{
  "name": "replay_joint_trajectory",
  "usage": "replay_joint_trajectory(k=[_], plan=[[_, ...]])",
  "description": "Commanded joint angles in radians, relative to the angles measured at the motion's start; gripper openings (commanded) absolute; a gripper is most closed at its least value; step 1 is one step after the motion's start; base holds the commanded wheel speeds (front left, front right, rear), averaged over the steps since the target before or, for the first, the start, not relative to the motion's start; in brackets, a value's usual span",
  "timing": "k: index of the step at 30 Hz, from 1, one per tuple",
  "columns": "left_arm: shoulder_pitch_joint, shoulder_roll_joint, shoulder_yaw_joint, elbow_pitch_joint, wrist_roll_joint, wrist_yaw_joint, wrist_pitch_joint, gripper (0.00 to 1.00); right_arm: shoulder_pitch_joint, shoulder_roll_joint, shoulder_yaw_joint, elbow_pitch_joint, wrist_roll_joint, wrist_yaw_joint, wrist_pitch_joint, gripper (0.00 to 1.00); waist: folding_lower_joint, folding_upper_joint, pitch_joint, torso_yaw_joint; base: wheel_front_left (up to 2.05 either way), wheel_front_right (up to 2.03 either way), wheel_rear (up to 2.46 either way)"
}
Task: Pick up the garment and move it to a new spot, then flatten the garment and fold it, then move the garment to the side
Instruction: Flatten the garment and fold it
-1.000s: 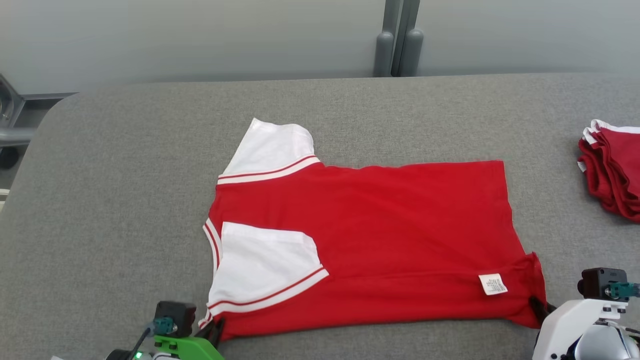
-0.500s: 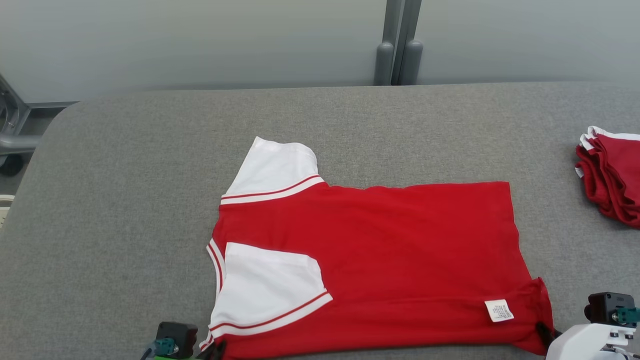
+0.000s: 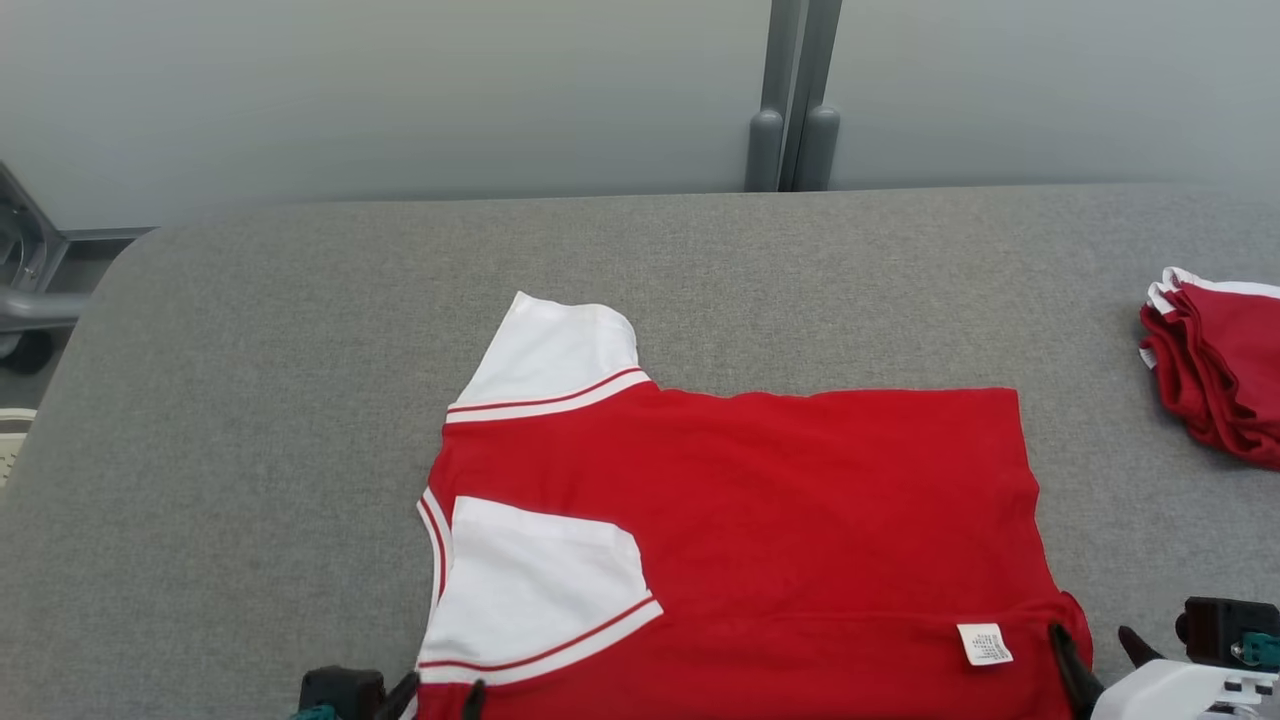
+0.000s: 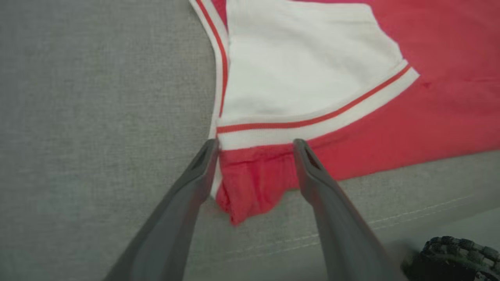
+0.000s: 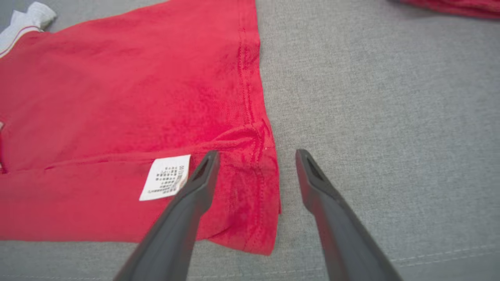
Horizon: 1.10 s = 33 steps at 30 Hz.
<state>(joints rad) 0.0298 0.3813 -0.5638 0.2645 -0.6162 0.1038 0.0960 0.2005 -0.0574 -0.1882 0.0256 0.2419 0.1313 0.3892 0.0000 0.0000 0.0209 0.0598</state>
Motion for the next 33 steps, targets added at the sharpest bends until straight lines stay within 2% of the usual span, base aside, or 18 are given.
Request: replay_joint_trajectory(k=[1,4,9,11,14,15,19,25,33], plan=[[0.01,-0.006,-0.004,-0.011,-0.001,-0.032,-0.038,1.0,-0.008,-0.005,-0.004,-0.002,-0.012,-0.001,-0.038,1.0,0.0,0.0,-0.009,0.003,0.0,0.0,0.0],[0.002,-0.005,0.017,-0.017,0.003,-0.069,-0.147,1.0,-0.008,0.0,-0.005,0.001,0.004,-0.001,-0.12,1.0,0.0,0.0,-0.027,0.013,0.0,0.0,0.0],[-0.011,-0.032,0.087,-0.023,0.014,-0.033,-0.316,1.0,-0.022,0.004,0.031,0.012,0.045,-0.001,-0.252,1.0,0.0,0.0,-0.052,0.02,0.0,0.0,0.0],[-0.021,-0.037,0.113,-0.035,0.023,-0.033,-0.343,1.0,-0.031,0.006,0.051,0.017,0.065,-0.001,-0.297,1.0,0.0,0.0,-0.061,0.022,0.0,0.0,0.0],[-0.021,-0.058,0.161,-0.058,0.02,-0.038,-0.358,1.0,-0.041,0.006,0.082,0.03,0.088,-0.001,-0.352,1.0,0.0,0.0,-0.077,0.027,0.0,0.0,0.0],[-0.023,-0.073,0.208,-0.078,0.02,-0.041,-0.362,1.0,-0.045,0.006,0.101,0.042,0.085,-0.001,-0.378,1.0,0.0,0.0,-0.088,0.031,0.0,0.0,0.0],[-0.011,-0.111,0.281,-0.107,0.026,-0.052,-0.361,1.0,-0.062,0.006,0.122,0.074,0.087,-0.001,-0.391,1.0,0.0,0.0,-0.105,0.033,0.0,0.0,0.0],[-0.008,-0.098,0.285,-0.085,0.05,-0.105,-0.361,1.0,-0.106,0.006,0.171,0.094,0.075,-0.001,-0.441,1.0,0.0,0.0,-0.122,0.012,0.0,0.0,0.0],[0.001,-0.103,0.284,-0.037,0.05,-0.119,-0.361,1.0,-0.151,-0.006,0.229,0.131,0.081,-0.001,-0.494,1.0,0.0,0.0,-0.131,-0.009,0.0,0.0,0.0]])
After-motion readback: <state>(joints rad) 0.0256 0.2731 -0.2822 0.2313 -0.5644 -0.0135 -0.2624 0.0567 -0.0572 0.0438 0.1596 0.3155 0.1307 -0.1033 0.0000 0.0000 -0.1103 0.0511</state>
